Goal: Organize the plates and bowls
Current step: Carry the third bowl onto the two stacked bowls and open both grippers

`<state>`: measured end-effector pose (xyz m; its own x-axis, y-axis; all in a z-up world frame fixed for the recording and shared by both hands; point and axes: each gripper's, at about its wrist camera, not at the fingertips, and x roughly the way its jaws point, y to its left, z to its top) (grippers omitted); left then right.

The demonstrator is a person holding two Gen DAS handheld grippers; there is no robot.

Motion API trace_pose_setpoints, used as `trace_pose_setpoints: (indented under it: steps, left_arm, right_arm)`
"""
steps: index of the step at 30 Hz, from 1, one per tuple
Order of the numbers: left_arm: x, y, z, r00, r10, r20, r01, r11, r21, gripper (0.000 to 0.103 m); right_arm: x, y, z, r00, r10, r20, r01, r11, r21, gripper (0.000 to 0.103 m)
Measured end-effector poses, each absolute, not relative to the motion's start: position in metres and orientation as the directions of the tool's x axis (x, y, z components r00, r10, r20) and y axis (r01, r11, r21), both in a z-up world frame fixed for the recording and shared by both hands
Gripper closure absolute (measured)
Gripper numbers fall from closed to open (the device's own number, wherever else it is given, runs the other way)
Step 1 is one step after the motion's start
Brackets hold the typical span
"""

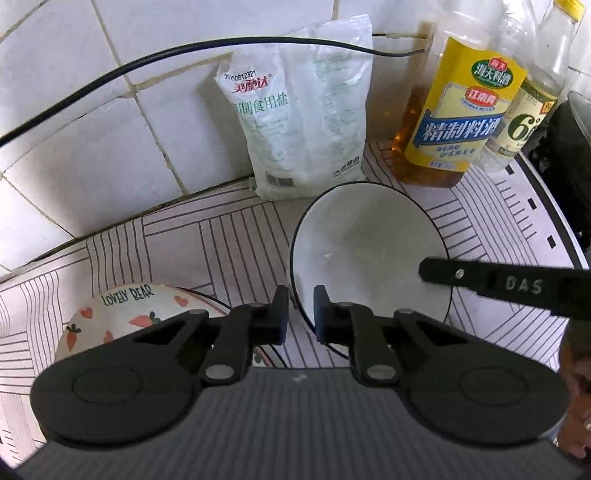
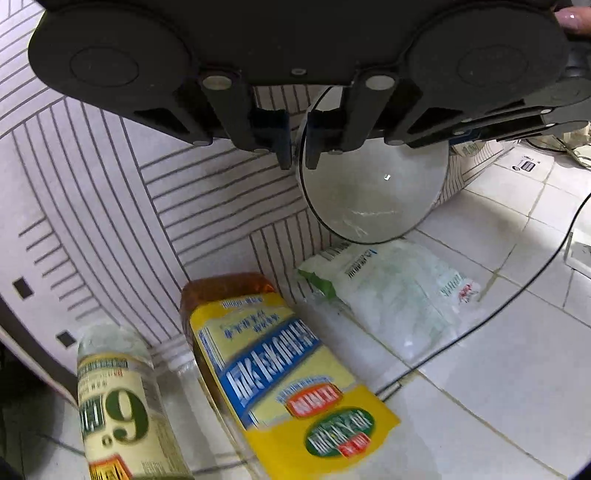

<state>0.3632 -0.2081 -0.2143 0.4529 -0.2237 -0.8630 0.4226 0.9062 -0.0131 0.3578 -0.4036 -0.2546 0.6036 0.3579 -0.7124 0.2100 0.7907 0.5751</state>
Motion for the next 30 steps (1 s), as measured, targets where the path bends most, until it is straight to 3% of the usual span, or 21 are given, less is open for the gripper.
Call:
trace_pose_setpoints:
  steps: [9,14,30]
  left_arm:
    - [0.355,-0.203,-0.206,0.421,-0.235,-0.876,0.354,0.932,-0.08,0.093]
    - [0.34,-0.19,-0.185,0.41,-0.296,-0.863,0.346,0.925,-0.153,0.092]
    - [0.263,-0.155,-0.126,0.404,-0.334,-0.852,0.369,0.911,-0.182,0.092]
  right_arm:
    - [0.345,-0.402,-0.255,0.582,0.395,-0.711,0.217,0.767,0.603,0.094]
    - [0.322,-0.406,-0.231,0.61,0.405,-0.681,0.2,0.753,0.626,0.093]
    - [0.238,-0.378,-0.162,0.66,0.396,-0.638,0.144,0.767,0.626,0.09]
